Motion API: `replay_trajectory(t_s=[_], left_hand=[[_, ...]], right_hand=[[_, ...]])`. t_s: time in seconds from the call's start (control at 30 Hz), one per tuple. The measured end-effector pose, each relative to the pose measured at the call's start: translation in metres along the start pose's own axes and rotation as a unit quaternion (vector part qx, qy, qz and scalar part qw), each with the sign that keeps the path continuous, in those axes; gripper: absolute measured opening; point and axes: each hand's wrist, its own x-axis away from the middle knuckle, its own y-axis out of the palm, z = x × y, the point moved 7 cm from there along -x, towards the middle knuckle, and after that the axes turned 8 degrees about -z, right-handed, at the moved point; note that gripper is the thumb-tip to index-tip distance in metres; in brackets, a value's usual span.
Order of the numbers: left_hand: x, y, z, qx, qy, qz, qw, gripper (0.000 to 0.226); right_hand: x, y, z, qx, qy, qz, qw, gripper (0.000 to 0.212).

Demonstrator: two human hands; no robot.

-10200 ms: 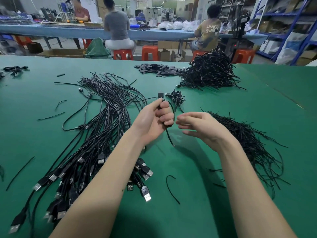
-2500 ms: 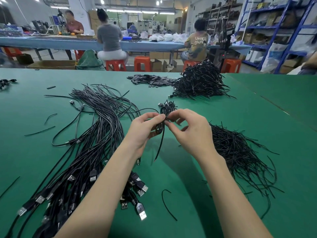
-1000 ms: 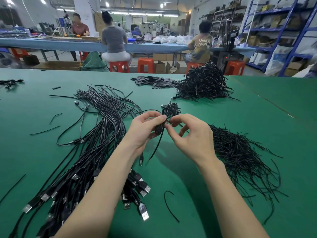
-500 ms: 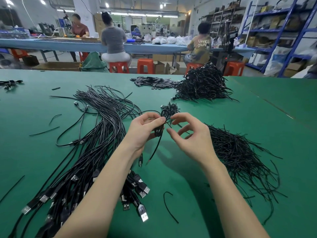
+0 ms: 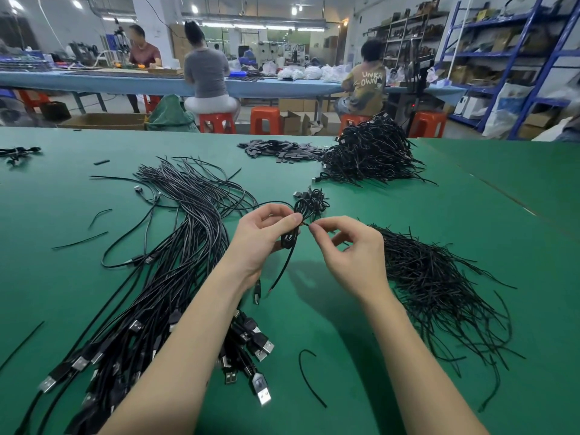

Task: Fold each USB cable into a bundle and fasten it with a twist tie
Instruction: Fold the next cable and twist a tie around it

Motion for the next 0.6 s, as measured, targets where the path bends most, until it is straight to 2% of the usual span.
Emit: replay_trajectory(t_s=[0.03, 0.07, 0.13, 0.17, 0.2, 0.23, 0.3, 0.33, 0.37, 0.4, 0.47, 0.6], left_hand=[[0.000, 0.001, 0.001, -0.007, 0.006, 0.001, 1.000, 0.013], [0.000, 0.002, 0.002, -0.013, 0.011, -0.001, 1.000, 0.013], [0.000, 0.004, 0.003, -0.021, 0.014, -0.008, 1.000, 0.012], [0.000, 0.003, 0.003, -0.025, 0.014, -0.010, 1.000, 0.011], [0.000, 0.003, 0.003, -0.030, 0.014, -0.008, 0.999, 0.011], [0.000, 0.001, 0.003, -0.031, 0.012, -0.003, 0.999, 0.011], [0.000, -0.002, 0.001, -0.025, 0.006, 0.012, 1.000, 0.012], [0.000, -0.004, -0.001, -0.019, 0.002, 0.019, 1.000, 0.012], [0.000, -0.005, -0.002, -0.014, -0.002, 0.024, 1.000, 0.012], [-0.001, -0.006, -0.003, -0.012, -0.005, 0.026, 1.000, 0.012], [-0.001, -0.006, -0.004, -0.014, -0.009, 0.022, 1.000, 0.013], [-0.002, -0.003, -0.005, -0.014, -0.013, 0.014, 1.000, 0.014]], right_hand=[[-0.002, 0.005, 0.011, -0.092, 0.082, -0.022, 0.992, 0.010], [0.000, 0.015, 0.023, -0.230, 0.185, -0.057, 0.954, 0.011], [0.015, 0.042, 0.026, -0.510, 0.364, -0.124, 0.769, 0.008], [0.020, 0.048, 0.025, -0.565, 0.394, -0.131, 0.713, 0.006], [0.021, 0.049, 0.026, -0.565, 0.397, -0.137, 0.710, 0.005], [0.019, 0.046, 0.028, -0.518, 0.374, -0.140, 0.756, 0.005], [0.008, 0.024, 0.028, -0.323, 0.249, -0.096, 0.908, 0.005], [0.003, 0.012, 0.022, -0.200, 0.170, -0.059, 0.963, 0.009], [0.001, 0.003, 0.016, -0.088, 0.098, -0.029, 0.991, 0.015], [0.001, -0.002, 0.011, -0.001, 0.040, -0.011, 0.999, 0.019], [0.004, -0.005, 0.001, 0.099, -0.029, 0.007, 0.995, 0.018], [0.009, -0.004, -0.007, 0.143, -0.061, 0.044, 0.987, 0.007]])
